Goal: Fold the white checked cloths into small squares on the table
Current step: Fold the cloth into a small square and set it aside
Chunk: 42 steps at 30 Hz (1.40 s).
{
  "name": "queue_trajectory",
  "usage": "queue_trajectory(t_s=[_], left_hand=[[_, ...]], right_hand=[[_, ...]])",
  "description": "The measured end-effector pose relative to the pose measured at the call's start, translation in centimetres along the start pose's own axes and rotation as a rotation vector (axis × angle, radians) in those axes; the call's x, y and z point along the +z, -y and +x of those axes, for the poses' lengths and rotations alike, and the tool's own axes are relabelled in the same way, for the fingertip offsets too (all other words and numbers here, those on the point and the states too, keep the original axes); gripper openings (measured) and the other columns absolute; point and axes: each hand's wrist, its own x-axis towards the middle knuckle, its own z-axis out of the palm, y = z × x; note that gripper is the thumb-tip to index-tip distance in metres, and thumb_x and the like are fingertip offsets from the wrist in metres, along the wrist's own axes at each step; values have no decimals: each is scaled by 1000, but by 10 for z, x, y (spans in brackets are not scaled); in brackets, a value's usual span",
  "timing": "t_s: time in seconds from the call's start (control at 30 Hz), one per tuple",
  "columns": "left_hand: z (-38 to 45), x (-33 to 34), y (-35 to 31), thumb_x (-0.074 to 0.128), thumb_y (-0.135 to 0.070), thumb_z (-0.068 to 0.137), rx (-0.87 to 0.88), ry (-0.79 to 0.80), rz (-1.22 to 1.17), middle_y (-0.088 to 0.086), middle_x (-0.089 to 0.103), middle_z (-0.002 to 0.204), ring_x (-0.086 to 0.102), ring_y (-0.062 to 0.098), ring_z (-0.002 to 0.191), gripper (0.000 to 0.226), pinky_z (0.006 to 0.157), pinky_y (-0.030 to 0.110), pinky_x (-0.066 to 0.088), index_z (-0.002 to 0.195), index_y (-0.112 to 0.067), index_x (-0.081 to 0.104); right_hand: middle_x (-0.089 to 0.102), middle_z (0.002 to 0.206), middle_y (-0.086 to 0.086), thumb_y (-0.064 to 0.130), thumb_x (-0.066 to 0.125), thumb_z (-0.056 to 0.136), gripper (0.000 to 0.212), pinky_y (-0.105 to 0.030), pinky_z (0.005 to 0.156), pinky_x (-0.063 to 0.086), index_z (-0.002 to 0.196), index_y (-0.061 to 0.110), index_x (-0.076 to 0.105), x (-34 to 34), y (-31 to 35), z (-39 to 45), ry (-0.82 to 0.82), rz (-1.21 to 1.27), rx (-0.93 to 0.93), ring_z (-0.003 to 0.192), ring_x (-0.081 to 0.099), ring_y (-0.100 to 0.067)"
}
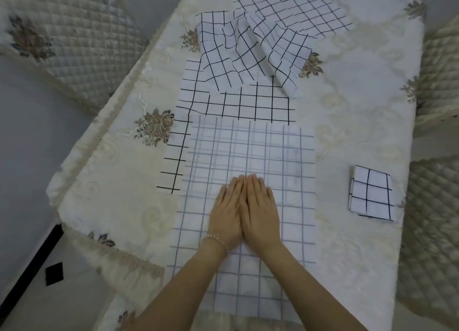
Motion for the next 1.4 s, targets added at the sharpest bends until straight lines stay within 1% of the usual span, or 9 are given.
queue_trajectory(t_s=[0.23,0.37,0.47,0.63,0.9,1.1,1.23,1.3,1.4], left_hand=[[-38,-11,73,21,-31,98,-123,-10,114,8,11,158,9,19,146,58,118,37,9,150,-6,14],[-57,-26,103,16,-34,98,-184,0,160,11,15,157,15,23,145,59,117,40,13,149,-3,18],[-57,-28,72,17,-31,98,-174,-48,165,17,18,155,17,29,144,59,116,44,14,147,2,20],[-85,13,-17,18,-29,98,16,37,99,15,17,156,14,26,145,57,115,44,15,147,-1,21],[-119,2,35,19,-32,99,-131,43,79,10,12,158,9,20,146,58,118,40,12,149,-3,14],[-126,-15,48,19,-35,98,-177,86,97,14,23,154,23,25,142,60,116,39,14,147,0,21],[-133,-24,19,41,-26,88,122,90,104,14,56,126,49,30,121,38,109,43,30,116,-7,58],[-142,-28,-3,51,-21,85,324,119,5,4,60,94,55,22,91,10,90,40,47,87,-14,58],[-154,-28,-21,62,-26,79,404,184,-41,1,55,81,52,19,75,13,70,30,47,80,-16,55]], right_hand=[[10,161,-1,39,16,101,59,-35,121,5,153,12,12,-21,-69,-26,-20,-169,60,149,5,-15],[5,161,-2,37,15,100,60,-36,121,2,154,11,7,-40,-99,-44,-17,-225,131,149,2,-16],[11,160,-8,34,19,100,60,-38,121,3,152,5,14,-42,-81,-47,-26,-221,140,148,9,-23],[13,159,-6,33,21,102,57,-37,120,8,151,6,19,2,-10,-88,78,-102,-71,148,11,-19],[9,161,-2,37,22,101,60,-37,121,5,153,10,12,-26,-68,-120,82,-198,-28,149,5,-17],[12,161,-4,38,19,100,61,-34,121,2,153,9,14,-43,-84,-130,123,-212,31,149,5,-17],[9,161,-4,40,15,100,61,-32,120,-4,153,9,11,-45,-82,-130,161,-232,43,148,4,-17],[7,161,-3,40,16,100,61,-31,120,-6,153,10,9,-47,-84,-130,184,-238,35,148,4,-17],[7,159,-4,41,16,99,63,-30,119,-5,152,9,9,-50,-85,-130,190,-240,23,148,7,-19]])
